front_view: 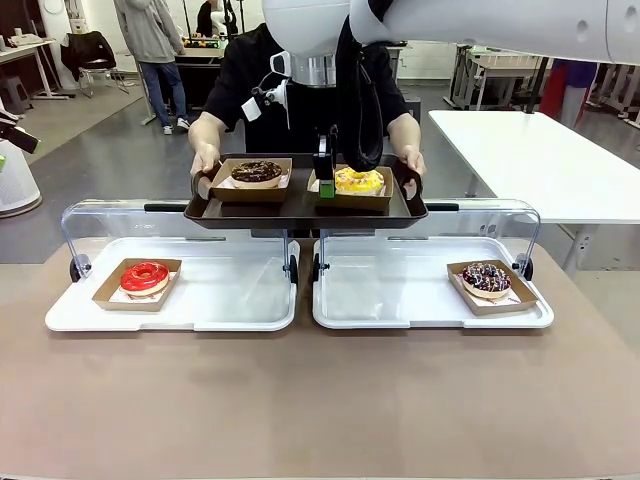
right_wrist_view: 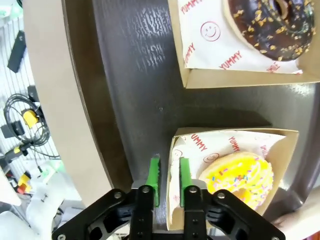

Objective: Provide the desired donut to the person.
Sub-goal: Place the picked Paper togo box onto the Handle tray extended by the person.

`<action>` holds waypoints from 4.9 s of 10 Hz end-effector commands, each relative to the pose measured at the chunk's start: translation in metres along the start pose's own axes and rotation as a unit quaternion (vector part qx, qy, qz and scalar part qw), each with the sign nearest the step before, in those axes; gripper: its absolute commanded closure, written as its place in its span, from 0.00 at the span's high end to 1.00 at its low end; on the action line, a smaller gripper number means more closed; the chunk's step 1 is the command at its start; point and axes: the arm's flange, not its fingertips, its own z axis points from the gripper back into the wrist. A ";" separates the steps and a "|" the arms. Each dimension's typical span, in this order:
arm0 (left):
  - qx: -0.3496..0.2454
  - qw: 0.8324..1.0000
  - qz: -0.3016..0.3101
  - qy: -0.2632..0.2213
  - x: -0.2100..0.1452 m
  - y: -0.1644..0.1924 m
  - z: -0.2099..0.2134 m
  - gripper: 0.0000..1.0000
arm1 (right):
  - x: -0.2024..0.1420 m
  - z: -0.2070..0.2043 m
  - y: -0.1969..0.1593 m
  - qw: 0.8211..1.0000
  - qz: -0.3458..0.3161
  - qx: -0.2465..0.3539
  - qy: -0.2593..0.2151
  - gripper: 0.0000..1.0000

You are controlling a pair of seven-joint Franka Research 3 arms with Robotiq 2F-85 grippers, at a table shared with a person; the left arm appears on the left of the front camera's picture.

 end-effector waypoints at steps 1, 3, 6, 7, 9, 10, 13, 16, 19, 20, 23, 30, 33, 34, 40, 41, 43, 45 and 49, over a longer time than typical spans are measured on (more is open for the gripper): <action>-0.001 1.000 0.000 -0.003 0.001 -0.002 0.000 1.00 | 0.005 0.005 -0.002 1.000 0.007 0.016 -0.004 1.00; -0.001 1.000 0.000 -0.003 0.001 -0.002 0.000 1.00 | 0.005 0.005 -0.001 1.000 0.009 0.016 -0.004 1.00; -0.001 1.000 0.000 -0.003 0.001 -0.002 0.000 1.00 | 0.003 0.006 -0.001 1.000 0.007 0.017 -0.008 1.00; -0.001 1.000 0.000 -0.003 0.001 -0.002 0.000 1.00 | 0.001 0.007 -0.001 1.000 0.007 0.017 -0.010 1.00; -0.001 1.000 0.000 -0.003 0.001 -0.002 0.000 1.00 | -0.012 0.016 0.000 0.999 0.015 0.021 -0.023 1.00; -0.001 1.000 0.000 -0.003 0.001 -0.002 0.000 1.00 | -0.022 0.025 0.001 0.999 0.026 0.017 -0.030 1.00; -0.001 1.000 0.000 -0.003 0.001 -0.002 0.000 1.00 | -0.107 0.085 0.016 0.999 0.039 0.011 -0.027 1.00; -0.001 1.000 0.000 -0.003 0.001 -0.002 0.000 1.00 | -0.194 0.099 0.016 0.998 0.064 -0.019 -0.010 1.00; -0.001 1.000 0.000 -0.003 0.001 -0.002 0.000 1.00 | -0.282 0.063 0.005 0.997 0.079 -0.018 -0.007 1.00; -0.001 1.000 0.000 -0.003 0.001 -0.002 0.000 1.00 | -0.309 0.050 0.004 0.998 0.056 -0.002 -0.002 1.00; -0.001 1.000 0.000 -0.003 0.001 -0.002 0.000 1.00 | -0.355 0.023 -0.002 0.999 0.009 0.005 -0.035 1.00; -0.001 1.000 0.000 -0.003 0.001 -0.002 0.000 1.00 | -0.365 0.022 -0.008 1.000 0.002 0.016 -0.024 1.00; -0.001 1.000 0.000 -0.003 0.001 -0.002 0.000 1.00 | -0.384 0.030 -0.020 0.992 -0.028 0.044 -0.111 1.00; -0.001 1.000 0.000 -0.003 0.001 -0.002 0.000 1.00 | -0.414 0.033 -0.030 0.979 -0.062 0.075 -0.179 1.00; -0.001 1.000 0.000 -0.003 0.001 -0.002 0.000 1.00 | -0.577 0.012 -0.030 0.880 -0.098 0.175 -0.430 1.00; -0.001 1.000 0.000 -0.003 0.001 -0.002 0.000 1.00 | -0.589 0.011 -0.026 0.874 -0.092 0.121 -0.461 1.00; -0.001 1.000 0.000 -0.003 0.001 -0.002 0.000 1.00 | -0.597 0.012 -0.022 0.866 -0.104 0.033 -0.488 1.00; -0.001 1.000 0.000 -0.003 0.001 -0.002 0.000 1.00 | -0.600 0.012 -0.026 0.858 -0.117 0.027 -0.500 1.00; -0.001 1.000 0.000 -0.003 0.001 -0.002 0.000 1.00 | -0.597 0.008 -0.032 0.866 -0.126 0.027 -0.483 1.00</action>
